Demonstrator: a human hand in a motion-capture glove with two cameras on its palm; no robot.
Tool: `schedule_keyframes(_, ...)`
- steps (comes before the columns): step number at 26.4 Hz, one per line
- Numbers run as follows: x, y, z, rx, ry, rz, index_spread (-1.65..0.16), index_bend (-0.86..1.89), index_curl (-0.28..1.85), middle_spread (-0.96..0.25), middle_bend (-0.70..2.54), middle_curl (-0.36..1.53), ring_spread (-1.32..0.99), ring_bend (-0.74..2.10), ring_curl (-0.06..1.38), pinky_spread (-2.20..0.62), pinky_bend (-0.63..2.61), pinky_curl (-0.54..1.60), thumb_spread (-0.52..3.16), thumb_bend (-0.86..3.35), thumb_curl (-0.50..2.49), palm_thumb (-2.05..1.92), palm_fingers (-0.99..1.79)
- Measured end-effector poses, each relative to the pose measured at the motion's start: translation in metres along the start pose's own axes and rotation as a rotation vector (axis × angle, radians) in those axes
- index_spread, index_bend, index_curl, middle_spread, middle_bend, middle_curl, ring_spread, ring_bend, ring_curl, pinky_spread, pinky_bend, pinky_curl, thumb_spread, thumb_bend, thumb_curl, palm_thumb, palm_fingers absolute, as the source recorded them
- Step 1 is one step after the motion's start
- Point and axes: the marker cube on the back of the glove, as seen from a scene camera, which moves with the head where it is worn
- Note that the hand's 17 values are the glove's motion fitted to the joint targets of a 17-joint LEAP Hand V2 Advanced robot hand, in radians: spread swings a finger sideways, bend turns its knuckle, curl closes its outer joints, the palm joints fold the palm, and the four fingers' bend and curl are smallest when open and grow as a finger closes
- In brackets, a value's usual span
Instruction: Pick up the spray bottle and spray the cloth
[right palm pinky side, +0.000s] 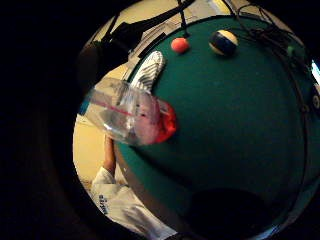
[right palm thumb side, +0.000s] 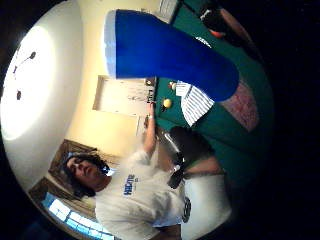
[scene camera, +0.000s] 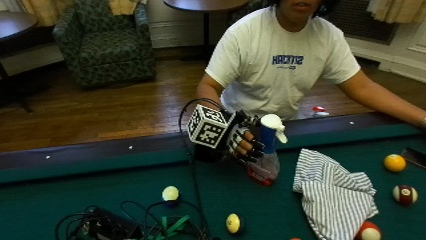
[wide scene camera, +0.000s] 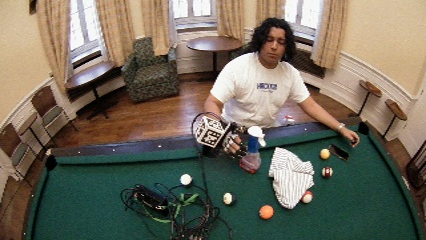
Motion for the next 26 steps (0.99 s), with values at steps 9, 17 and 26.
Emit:
schedule_keyframes(9, -0.014, -0.025, 0.019, 0.009, -0.131, -0.001, -0.36, 0.20, 0.27, -0.16, 0.37, 0.38, -0.11, 0.49, 0.30, 0.19, 0.19, 0.27, 0.97, -0.02, 0.33, 0.67, 0.81)
schedule_keyframes(17, -0.017, -0.038, 0.028, 0.034, -0.232, -0.003, -0.34, 0.19, 0.32, -0.20, 0.32, 0.38, -0.16, 0.49, 0.32, 0.11, 0.16, 0.27, 0.95, -0.01, 0.34, 0.73, 0.99)
schedule_keyframes(26, -0.020, -0.051, 0.038, 0.116, -0.269, -0.013, -0.32, 0.12, 0.33, -0.23, 0.34, 0.41, -0.20, 0.53, 0.37, -0.07, 0.27, 0.32, 0.93, -0.01, 0.36, 0.79, 1.21)
